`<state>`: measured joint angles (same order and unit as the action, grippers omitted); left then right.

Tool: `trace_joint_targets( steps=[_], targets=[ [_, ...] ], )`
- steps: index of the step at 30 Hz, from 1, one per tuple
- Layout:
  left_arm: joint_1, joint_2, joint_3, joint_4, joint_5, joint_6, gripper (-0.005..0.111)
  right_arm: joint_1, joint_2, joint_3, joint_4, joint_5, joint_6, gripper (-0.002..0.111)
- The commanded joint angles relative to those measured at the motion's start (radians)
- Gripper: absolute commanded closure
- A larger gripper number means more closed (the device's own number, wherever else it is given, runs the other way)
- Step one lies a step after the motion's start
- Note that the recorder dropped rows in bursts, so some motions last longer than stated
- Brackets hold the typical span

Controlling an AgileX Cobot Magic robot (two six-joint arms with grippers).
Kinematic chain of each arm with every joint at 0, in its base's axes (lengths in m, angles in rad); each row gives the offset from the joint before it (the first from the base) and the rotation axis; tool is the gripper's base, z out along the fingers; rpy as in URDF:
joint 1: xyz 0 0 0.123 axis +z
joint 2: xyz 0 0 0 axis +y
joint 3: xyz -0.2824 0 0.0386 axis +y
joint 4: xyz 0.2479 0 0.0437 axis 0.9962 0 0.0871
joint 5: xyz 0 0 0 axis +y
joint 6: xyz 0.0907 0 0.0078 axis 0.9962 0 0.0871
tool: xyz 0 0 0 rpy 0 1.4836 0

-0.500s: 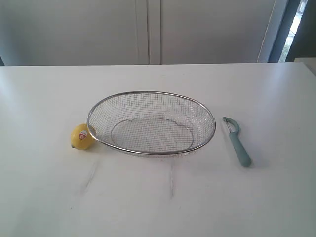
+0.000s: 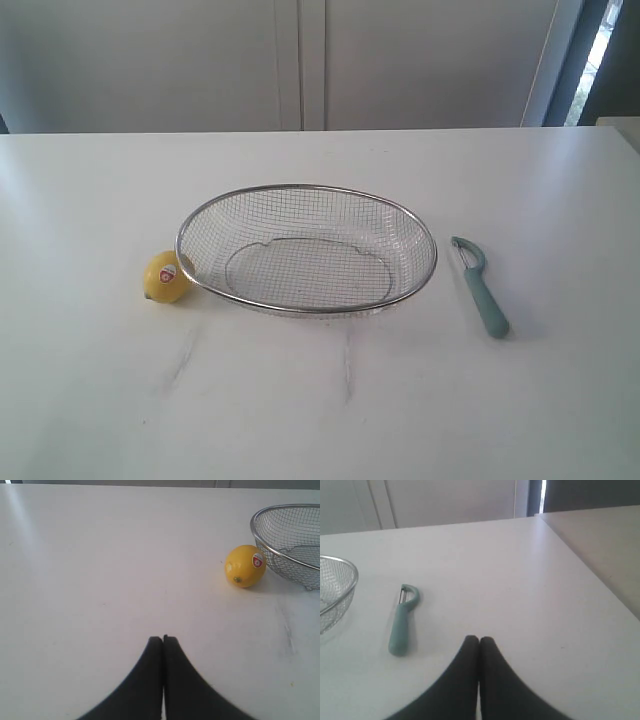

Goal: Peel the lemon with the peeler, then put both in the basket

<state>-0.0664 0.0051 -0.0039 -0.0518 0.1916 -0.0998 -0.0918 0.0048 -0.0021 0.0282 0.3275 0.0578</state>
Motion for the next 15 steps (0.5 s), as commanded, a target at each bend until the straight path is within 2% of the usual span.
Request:
trace_joint_targets(
  steps=[1, 7, 15],
  targets=[
    [-0.004, -0.005, 0.004, -0.007, -0.003, 0.0, 0.106, 0.001, -0.005, 0.002, -0.003, -0.111, -0.009, 0.108],
    [-0.004, -0.005, 0.004, -0.007, -0.003, 0.0, 0.106, 0.001, -0.005, 0.002, -0.003, -0.431, -0.009, 0.108],
    [-0.004, -0.005, 0.004, -0.007, -0.003, 0.0, 0.106, 0.001, -0.005, 0.002, 0.005, -0.597, -0.009, 0.108]
  ],
)
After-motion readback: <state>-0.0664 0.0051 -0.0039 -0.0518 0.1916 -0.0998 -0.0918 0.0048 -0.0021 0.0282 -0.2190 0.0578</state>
